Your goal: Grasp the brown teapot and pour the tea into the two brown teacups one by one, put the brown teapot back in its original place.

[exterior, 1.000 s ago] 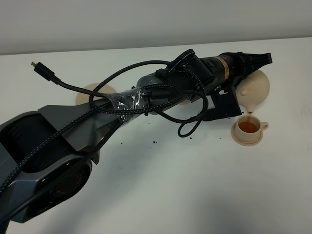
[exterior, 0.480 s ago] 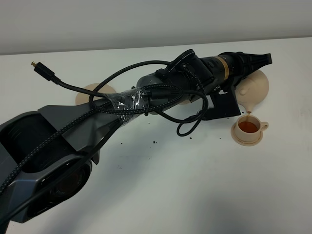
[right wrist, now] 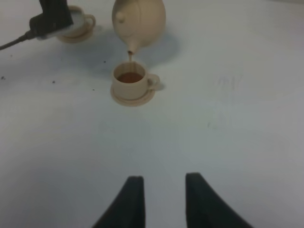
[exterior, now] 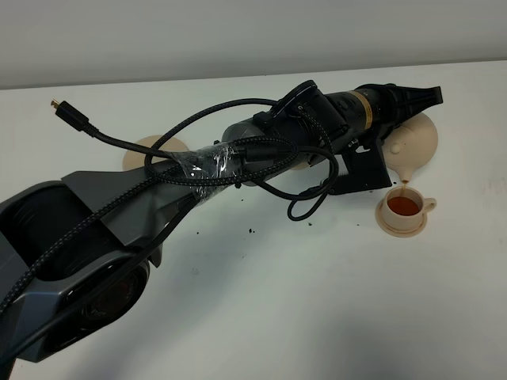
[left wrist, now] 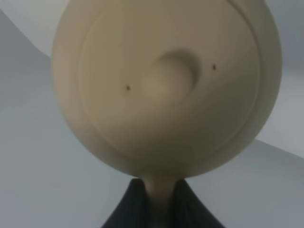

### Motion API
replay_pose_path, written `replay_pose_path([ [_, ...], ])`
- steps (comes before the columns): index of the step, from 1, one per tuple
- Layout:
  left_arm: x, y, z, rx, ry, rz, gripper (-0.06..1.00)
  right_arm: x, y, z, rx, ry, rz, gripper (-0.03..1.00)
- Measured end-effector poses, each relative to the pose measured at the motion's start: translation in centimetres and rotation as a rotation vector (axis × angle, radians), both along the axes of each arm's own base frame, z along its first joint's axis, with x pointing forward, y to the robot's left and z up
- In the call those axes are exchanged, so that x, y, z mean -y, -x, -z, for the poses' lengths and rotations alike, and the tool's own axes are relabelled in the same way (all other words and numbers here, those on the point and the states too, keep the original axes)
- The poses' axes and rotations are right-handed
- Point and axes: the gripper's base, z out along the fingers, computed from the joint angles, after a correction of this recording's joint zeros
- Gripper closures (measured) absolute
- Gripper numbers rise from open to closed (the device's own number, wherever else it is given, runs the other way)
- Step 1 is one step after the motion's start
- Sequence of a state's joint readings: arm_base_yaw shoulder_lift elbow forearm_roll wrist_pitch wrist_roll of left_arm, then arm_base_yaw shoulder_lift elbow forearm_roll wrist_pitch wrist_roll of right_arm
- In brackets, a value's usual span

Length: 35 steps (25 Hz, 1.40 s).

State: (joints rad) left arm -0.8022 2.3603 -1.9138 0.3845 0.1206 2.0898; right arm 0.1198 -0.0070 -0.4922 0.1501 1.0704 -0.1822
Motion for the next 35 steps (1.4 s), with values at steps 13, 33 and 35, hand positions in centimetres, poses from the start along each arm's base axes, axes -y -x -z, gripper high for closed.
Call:
replay_pose_path([
  [13,0.59,0.58,-0.02,0.016,-0.015,0.025,0.80,0.00,0.00,0.00,0.000,0.000,0.000,0.72],
  [33,0.70,0.68,-0.05,0.036,-0.033,0.038,0.80,0.00,0.00,0.00,0.000,0.000,0.000,0.72],
  [35,0.70,0.68,-0.06,0.047,-0.043,0.044,0.80,0.00,0.00,0.00,0.000,0.000,0.000,0.72],
])
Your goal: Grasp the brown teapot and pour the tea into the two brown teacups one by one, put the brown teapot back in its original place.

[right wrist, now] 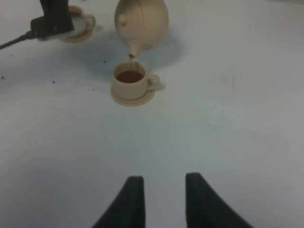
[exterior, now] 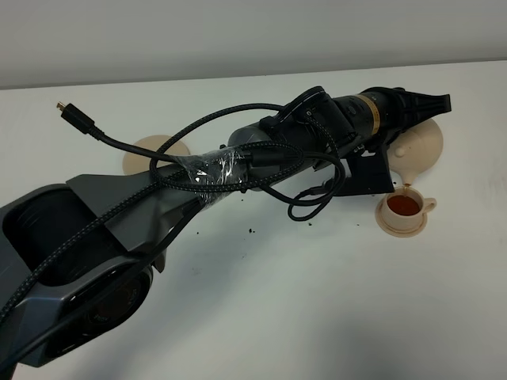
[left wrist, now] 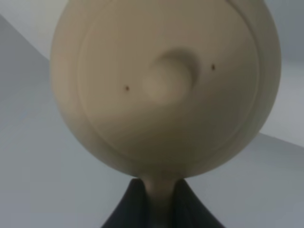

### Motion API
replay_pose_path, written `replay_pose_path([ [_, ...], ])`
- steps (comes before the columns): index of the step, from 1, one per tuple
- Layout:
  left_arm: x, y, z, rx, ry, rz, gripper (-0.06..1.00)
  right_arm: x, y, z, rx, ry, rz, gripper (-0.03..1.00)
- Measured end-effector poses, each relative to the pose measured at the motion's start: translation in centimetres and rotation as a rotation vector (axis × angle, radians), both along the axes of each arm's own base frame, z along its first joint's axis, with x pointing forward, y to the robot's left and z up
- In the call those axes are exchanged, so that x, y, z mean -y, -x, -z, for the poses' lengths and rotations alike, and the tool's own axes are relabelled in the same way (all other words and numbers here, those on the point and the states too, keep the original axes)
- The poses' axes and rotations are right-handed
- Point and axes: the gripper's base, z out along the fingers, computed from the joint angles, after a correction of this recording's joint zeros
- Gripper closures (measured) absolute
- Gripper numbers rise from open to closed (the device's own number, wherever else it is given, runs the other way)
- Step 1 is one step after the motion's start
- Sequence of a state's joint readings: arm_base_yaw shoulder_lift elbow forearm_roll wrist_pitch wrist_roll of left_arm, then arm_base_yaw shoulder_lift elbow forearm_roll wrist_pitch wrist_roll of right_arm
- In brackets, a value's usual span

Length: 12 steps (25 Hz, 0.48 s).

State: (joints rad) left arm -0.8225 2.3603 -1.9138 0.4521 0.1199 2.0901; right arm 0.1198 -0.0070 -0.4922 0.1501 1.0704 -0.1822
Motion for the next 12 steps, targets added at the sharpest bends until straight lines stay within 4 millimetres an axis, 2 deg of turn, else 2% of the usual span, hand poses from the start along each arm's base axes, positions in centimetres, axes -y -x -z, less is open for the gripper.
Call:
replay_pose_path([
  [12,0.11,0.00,-0.12,0.025,-0.004,0.016,0.80,0.00,0.00,0.00,0.000,0.000,0.000,0.72],
])
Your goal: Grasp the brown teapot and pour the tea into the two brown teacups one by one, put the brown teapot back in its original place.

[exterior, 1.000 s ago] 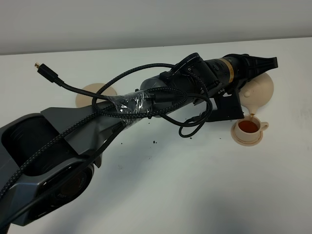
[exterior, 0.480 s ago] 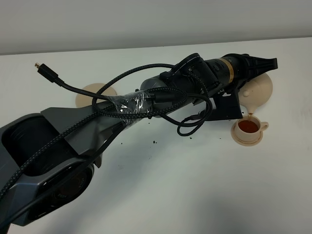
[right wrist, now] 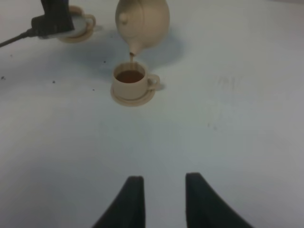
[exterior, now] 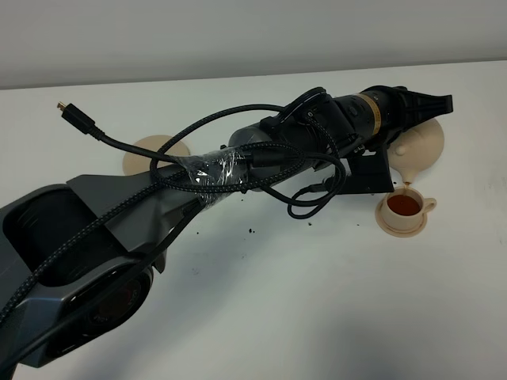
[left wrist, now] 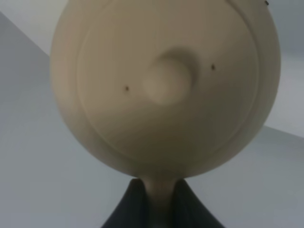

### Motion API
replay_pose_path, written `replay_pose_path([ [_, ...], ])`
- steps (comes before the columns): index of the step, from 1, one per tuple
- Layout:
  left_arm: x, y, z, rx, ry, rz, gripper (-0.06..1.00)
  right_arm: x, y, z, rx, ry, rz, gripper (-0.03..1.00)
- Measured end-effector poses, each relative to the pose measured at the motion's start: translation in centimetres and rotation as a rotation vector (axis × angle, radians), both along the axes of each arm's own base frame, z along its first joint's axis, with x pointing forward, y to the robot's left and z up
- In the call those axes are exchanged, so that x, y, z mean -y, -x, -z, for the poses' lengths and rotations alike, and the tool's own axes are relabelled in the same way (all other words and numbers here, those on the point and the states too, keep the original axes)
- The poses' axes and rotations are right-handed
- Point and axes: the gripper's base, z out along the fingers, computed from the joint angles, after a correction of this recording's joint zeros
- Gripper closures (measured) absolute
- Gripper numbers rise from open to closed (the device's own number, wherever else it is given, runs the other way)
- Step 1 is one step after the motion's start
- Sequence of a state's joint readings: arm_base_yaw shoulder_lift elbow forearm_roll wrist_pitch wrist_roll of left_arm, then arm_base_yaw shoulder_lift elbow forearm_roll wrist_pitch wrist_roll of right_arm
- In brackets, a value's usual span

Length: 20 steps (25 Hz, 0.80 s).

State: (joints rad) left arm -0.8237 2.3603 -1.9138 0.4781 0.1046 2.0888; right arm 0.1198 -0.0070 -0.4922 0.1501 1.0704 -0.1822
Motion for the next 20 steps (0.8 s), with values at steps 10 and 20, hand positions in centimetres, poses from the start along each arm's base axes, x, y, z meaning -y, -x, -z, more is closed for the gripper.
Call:
replay_pose_path([
  [10,0.04,0.03,-0.01,0.006,-0.004,0.004,0.80,0.00,0.00,0.00,0.000,0.000,0.000,0.72],
  [20,0.29,0.28,-0.02,0.008,-0.006,0.012,0.80,0.00,0.00,0.00,0.000,0.000,0.000,0.72],
])
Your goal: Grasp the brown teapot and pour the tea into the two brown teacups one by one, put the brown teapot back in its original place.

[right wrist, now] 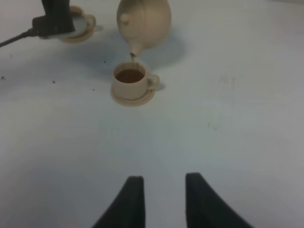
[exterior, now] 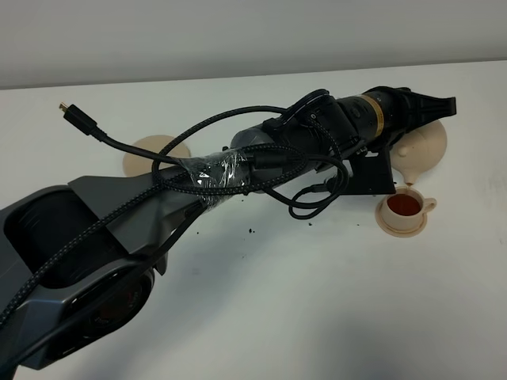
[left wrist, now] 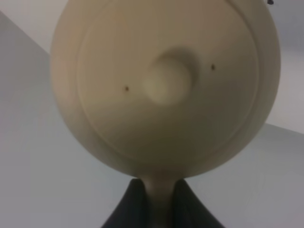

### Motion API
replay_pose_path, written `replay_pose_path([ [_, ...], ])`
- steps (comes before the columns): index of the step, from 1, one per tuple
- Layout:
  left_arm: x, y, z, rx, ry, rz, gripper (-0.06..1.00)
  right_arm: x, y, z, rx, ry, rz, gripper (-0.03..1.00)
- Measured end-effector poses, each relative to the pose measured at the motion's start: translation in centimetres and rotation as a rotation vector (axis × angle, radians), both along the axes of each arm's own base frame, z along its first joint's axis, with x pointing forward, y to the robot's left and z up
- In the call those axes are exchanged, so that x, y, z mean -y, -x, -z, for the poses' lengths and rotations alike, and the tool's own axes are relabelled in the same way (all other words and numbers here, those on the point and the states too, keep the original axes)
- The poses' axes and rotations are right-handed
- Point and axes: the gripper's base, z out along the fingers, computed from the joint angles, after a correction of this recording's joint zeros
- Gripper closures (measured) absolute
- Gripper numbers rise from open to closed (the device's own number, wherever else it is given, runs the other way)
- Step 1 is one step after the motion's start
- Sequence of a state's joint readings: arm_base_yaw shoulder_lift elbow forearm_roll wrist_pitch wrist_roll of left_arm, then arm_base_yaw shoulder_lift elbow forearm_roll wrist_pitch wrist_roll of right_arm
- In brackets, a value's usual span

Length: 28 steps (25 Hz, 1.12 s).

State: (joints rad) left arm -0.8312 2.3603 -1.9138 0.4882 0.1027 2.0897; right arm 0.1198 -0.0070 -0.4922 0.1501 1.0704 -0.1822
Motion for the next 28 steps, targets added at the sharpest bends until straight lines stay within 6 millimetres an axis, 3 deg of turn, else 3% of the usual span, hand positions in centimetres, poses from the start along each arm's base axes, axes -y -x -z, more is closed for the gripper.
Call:
replay_pose_path([
  [28,0.09,0.08,-0.01,0.001,0.001,0.003,0.80,0.00,0.00,0.00,0.000,0.000,0.000,0.72],
])
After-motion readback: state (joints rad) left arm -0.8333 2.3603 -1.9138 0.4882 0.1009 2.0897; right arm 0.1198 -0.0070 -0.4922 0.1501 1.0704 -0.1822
